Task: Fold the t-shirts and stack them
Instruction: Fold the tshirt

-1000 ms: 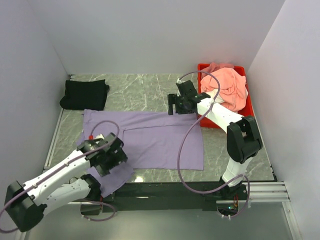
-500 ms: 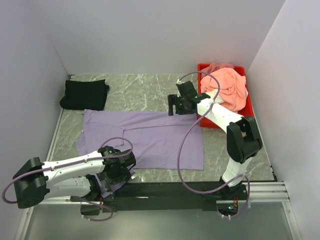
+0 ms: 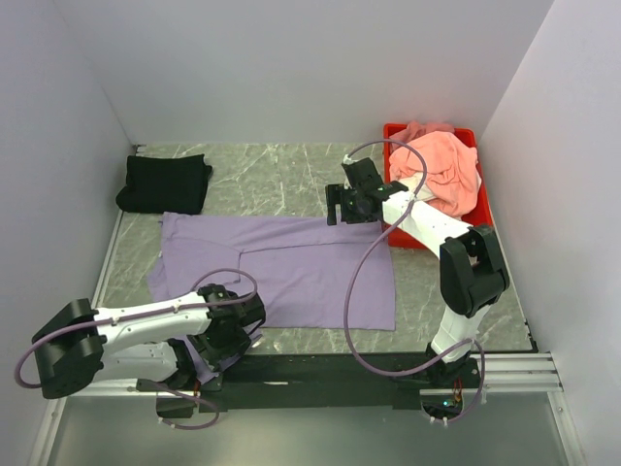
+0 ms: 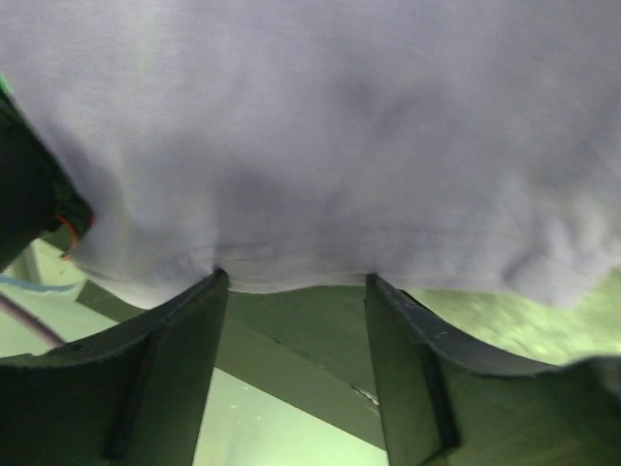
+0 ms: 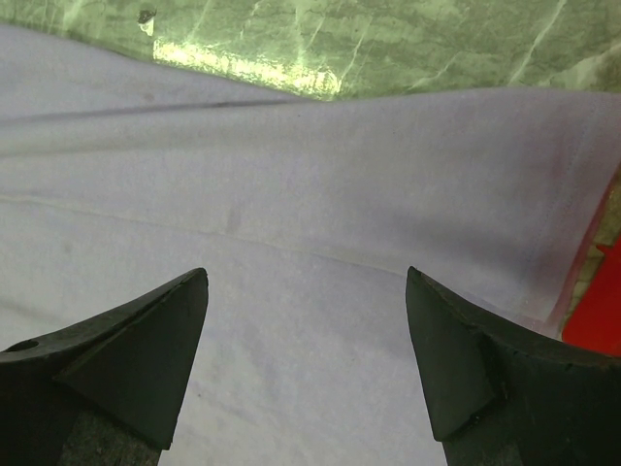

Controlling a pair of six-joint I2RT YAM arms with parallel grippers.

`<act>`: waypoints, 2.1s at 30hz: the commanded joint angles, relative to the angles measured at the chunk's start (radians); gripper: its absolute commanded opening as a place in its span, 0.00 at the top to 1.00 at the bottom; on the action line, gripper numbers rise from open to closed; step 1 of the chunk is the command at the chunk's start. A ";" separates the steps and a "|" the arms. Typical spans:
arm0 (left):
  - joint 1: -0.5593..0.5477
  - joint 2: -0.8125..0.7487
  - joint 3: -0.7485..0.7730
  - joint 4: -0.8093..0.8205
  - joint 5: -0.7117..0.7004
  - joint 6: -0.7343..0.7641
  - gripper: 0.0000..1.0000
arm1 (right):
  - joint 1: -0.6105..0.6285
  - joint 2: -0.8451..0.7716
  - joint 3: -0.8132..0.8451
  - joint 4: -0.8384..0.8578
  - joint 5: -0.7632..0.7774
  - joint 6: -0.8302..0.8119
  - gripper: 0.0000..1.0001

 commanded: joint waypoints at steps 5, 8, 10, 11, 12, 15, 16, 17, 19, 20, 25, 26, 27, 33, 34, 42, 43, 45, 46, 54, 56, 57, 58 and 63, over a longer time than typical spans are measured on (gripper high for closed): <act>0.018 0.049 -0.076 0.078 0.021 -0.059 0.43 | -0.002 -0.013 -0.024 0.026 -0.011 -0.012 0.11; 0.031 0.055 -0.104 0.115 0.027 -0.059 0.50 | -0.002 -0.004 -0.024 0.028 -0.011 -0.011 0.11; 0.031 0.058 -0.108 0.119 0.033 -0.058 0.56 | -0.005 -0.005 -0.024 0.025 -0.007 -0.008 0.11; 0.032 0.061 -0.107 0.121 0.033 -0.056 0.59 | -0.004 -0.008 -0.024 0.020 -0.004 -0.007 0.11; 0.032 0.061 -0.107 0.121 0.035 -0.055 0.60 | -0.004 -0.011 -0.026 0.022 0.005 -0.006 0.11; 0.032 0.068 -0.101 0.118 0.033 -0.044 0.67 | -0.004 -0.026 -0.038 0.025 0.016 0.006 0.11; 0.032 0.071 -0.098 0.115 0.030 -0.041 0.70 | -0.004 -0.031 -0.043 0.025 0.018 0.011 0.11; 0.034 0.069 -0.093 0.110 0.029 -0.038 0.73 | -0.005 -0.043 -0.053 0.023 0.022 0.015 0.11; 0.032 0.065 -0.089 0.107 0.024 -0.032 0.84 | -0.004 -0.060 -0.067 0.017 0.048 0.037 0.11; 0.034 0.057 -0.090 0.110 0.024 -0.030 0.88 | -0.004 -0.086 -0.091 0.016 0.056 0.043 0.11; 0.032 0.022 -0.090 0.113 0.012 -0.018 0.99 | -0.002 -0.192 -0.199 0.013 0.084 0.120 0.12; 0.034 0.011 -0.081 0.109 -0.001 -0.016 0.99 | -0.002 -0.233 -0.237 0.001 0.084 0.140 0.12; 0.034 0.005 -0.076 0.102 -0.005 -0.013 0.99 | -0.002 -0.255 -0.256 -0.009 0.085 0.153 0.12; 0.035 -0.035 -0.036 0.072 -0.044 0.013 0.99 | 0.027 -0.431 -0.437 -0.102 0.116 0.230 0.12; 0.035 -0.040 -0.027 0.066 -0.047 0.017 0.99 | 0.034 -0.456 -0.479 -0.115 0.113 0.244 0.12; 0.035 -0.060 0.033 0.012 -0.108 0.050 0.99 | 0.232 -0.571 -0.602 -0.250 0.093 0.388 0.13; 0.035 -0.060 0.037 0.012 -0.113 0.050 0.99 | 0.237 -0.574 -0.627 -0.254 0.100 0.399 0.13; 0.035 -0.057 0.039 0.009 -0.116 0.056 0.99 | 0.239 -0.586 -0.645 -0.282 0.117 0.436 0.13; 0.034 -0.055 0.045 0.006 -0.117 0.056 0.99 | 0.239 -0.591 -0.659 -0.292 0.143 0.448 0.13; 0.035 -0.026 0.129 -0.126 -0.178 0.048 0.99 | 0.217 -0.619 -0.731 -0.286 0.097 0.508 0.16; 0.035 -0.034 0.134 -0.115 -0.179 0.053 0.99 | 0.213 -0.614 -0.745 -0.290 0.099 0.508 0.17; 0.034 -0.034 0.132 -0.119 -0.177 0.054 0.99 | 0.209 -0.617 -0.751 -0.286 0.104 0.508 0.18; 0.035 -0.034 0.138 -0.134 -0.180 0.054 0.99 | 0.203 -0.619 -0.763 -0.282 0.098 0.508 0.19; 0.035 -0.023 0.171 -0.224 -0.211 0.027 0.99 | 0.168 -0.623 -0.800 -0.234 0.062 0.497 0.26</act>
